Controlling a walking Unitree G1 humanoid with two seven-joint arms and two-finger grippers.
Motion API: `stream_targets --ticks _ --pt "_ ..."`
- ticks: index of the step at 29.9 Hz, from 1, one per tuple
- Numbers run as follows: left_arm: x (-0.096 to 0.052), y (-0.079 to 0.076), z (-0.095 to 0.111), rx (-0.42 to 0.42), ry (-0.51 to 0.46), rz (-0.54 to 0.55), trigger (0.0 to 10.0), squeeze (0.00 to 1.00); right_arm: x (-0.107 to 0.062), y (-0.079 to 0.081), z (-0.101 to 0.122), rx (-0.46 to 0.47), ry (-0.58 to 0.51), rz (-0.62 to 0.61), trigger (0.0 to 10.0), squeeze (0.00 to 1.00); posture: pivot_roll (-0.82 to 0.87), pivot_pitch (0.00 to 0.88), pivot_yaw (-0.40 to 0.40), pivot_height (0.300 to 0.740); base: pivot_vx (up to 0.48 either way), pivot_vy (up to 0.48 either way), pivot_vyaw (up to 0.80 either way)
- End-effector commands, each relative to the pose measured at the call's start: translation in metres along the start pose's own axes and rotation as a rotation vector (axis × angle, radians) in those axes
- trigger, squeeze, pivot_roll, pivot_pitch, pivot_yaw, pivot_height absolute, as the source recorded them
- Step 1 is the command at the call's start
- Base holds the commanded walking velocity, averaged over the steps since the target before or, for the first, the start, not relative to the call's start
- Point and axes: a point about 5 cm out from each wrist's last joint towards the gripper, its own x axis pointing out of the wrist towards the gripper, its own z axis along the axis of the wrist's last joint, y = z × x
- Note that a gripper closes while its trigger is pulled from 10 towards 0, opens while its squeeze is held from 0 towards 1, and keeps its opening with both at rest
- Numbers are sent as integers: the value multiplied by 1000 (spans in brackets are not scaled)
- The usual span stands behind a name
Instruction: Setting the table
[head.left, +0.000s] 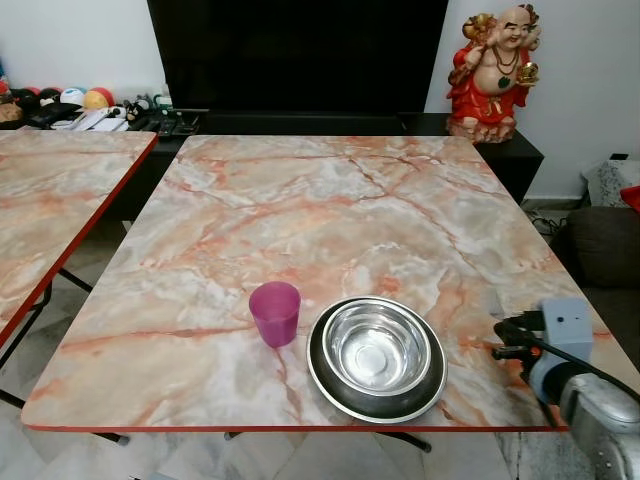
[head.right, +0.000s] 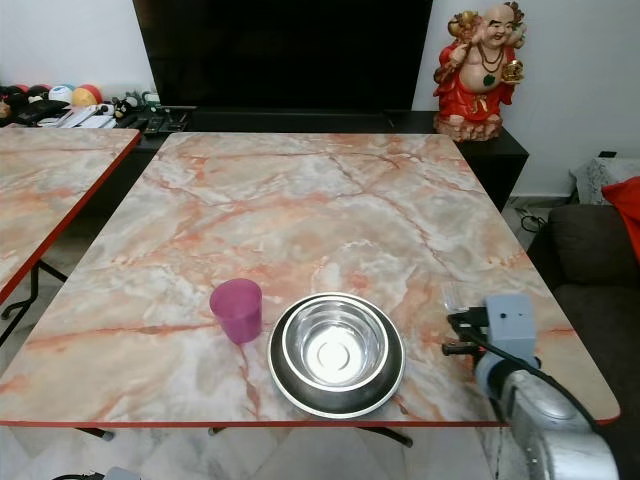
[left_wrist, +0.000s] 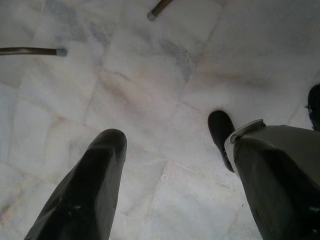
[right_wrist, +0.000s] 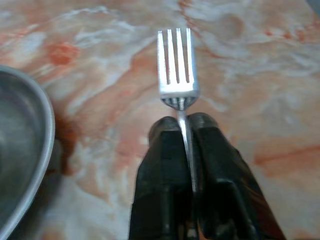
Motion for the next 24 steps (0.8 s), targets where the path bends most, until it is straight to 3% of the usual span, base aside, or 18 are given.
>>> stream_targets --ticks 1,6,8,12,17,21,24 --pt "-2 2 -9 -15 39 2 10000 0 -2 -2 -4 5 7 47 10000 0 -69 68 4 740 0 0 0" --pt "-2 2 -9 -15 38 3 10000 0 -2 1 -4 9 0 123 10000 0 -68 73 1 740 0 0 0" --pt "-2 1 -8 -17 36 4 10000 0 -5 0 -5 -33 -3 162 10000 0 -65 75 -1 740 0 0 0" --pt "-2 1 -10 -17 42 5 10000 0 -5 -7 -9 -37 26 145 10000 0 -65 76 -2 740 0 0 0" --pt "-2 1 -12 -19 47 7 10000 0 -4 -7 -8 40 7 164 10000 0 -65 82 -9 740 0 0 0" --pt "-2 -1 -12 -16 52 8 10000 0 -1 9 -8 113 -20 229 10000 0 -61 84 -14 740 0 0 0" --pt "-2 -1 -12 -16 50 8 10000 0 0 12 -8 112 -18 231 10000 0 -61 84 -14 740 0 0 0"
